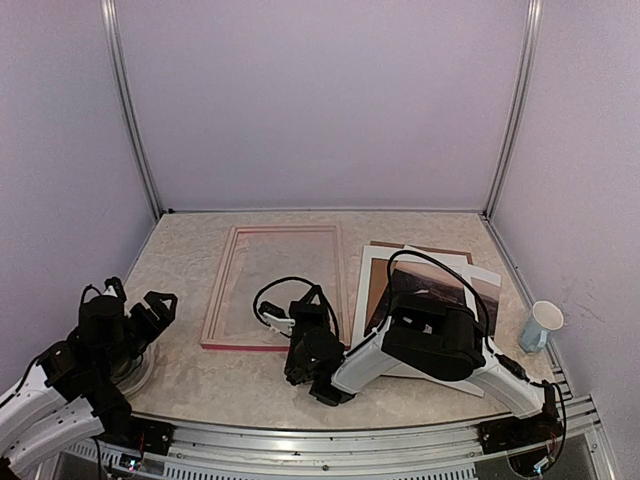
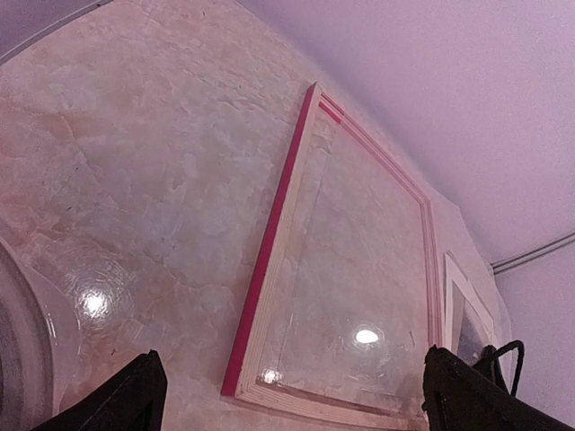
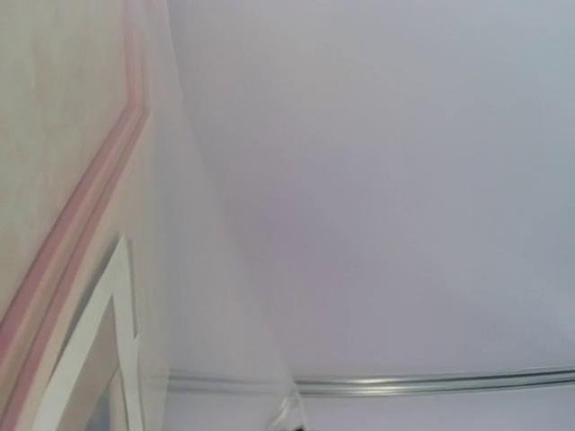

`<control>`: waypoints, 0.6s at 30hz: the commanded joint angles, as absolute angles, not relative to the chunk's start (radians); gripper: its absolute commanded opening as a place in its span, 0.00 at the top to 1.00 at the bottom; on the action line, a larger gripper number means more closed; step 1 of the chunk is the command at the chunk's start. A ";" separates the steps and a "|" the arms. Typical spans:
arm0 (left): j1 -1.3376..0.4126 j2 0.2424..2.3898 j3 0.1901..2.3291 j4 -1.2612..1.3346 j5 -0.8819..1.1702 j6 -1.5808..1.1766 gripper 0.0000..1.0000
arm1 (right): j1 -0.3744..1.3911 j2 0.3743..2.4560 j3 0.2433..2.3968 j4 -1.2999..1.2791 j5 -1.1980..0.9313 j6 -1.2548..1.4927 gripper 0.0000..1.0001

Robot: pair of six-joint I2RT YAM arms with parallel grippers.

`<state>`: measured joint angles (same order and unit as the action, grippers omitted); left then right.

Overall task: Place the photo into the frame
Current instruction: Place the glass panel at the frame body.

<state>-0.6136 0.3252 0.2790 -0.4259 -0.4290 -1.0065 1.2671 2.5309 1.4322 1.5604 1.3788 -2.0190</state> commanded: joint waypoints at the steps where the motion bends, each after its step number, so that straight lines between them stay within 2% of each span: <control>1: -0.604 0.317 0.272 -0.403 -0.423 -0.992 0.01 | 1.256 2.512 1.431 1.829 1.419 -2.208 1.00; 10: -0.604 0.326 0.271 -0.400 -0.412 -1.005 0.01 | 1.238 2.523 1.546 1.828 1.462 -2.167 1.00; 18: -0.604 0.330 0.275 -0.397 -0.410 -1.016 0.01 | 1.241 2.592 1.755 1.830 1.544 -2.155 0.99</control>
